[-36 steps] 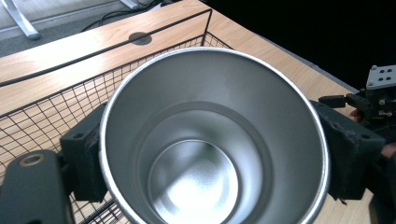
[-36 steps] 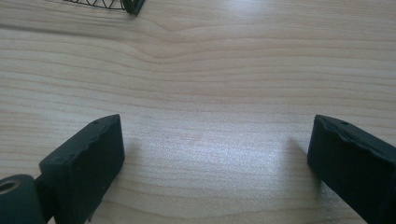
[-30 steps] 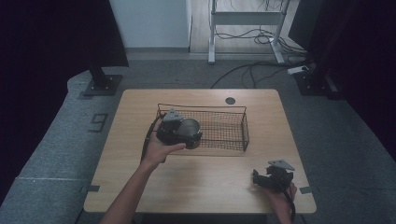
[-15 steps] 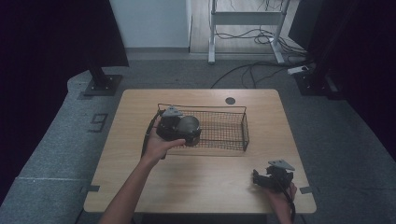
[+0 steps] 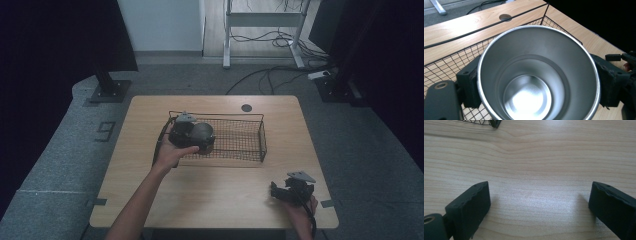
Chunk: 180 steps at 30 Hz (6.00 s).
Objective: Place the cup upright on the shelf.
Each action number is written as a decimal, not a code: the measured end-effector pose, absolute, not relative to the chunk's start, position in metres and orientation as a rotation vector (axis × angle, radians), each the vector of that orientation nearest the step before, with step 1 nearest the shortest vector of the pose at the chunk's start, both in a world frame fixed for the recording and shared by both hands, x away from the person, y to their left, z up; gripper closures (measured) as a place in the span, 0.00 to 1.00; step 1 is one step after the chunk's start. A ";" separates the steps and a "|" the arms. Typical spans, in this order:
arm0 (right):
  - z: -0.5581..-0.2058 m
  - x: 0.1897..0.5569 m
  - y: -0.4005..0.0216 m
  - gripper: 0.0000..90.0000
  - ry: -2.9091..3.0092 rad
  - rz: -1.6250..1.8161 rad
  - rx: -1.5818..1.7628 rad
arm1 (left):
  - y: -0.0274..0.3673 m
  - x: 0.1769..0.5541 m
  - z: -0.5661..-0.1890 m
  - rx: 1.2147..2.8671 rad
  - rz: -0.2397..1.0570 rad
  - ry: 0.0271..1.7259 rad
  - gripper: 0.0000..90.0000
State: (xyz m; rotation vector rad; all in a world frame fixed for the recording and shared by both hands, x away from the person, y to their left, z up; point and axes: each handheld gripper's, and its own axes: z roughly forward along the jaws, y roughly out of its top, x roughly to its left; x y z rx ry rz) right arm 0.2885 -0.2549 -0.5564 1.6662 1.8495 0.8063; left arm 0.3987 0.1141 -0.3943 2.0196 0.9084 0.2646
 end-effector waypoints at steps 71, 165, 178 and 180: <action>-0.556 0.288 -0.255 0.04 1.850 0.806 1.667 | 0.093 0.465 -0.421 2.079 0.272 0.987 0.16; -0.556 0.288 -0.255 0.04 1.850 0.805 1.667 | 0.090 0.485 -0.467 2.152 0.264 1.136 0.04; -0.556 0.288 -0.255 0.04 1.850 0.806 1.667 | 0.108 0.462 -0.437 2.049 0.292 1.071 0.03; -0.556 0.288 -0.255 0.04 1.850 0.806 1.667 | 0.113 0.455 -0.432 2.035 0.295 1.050 0.04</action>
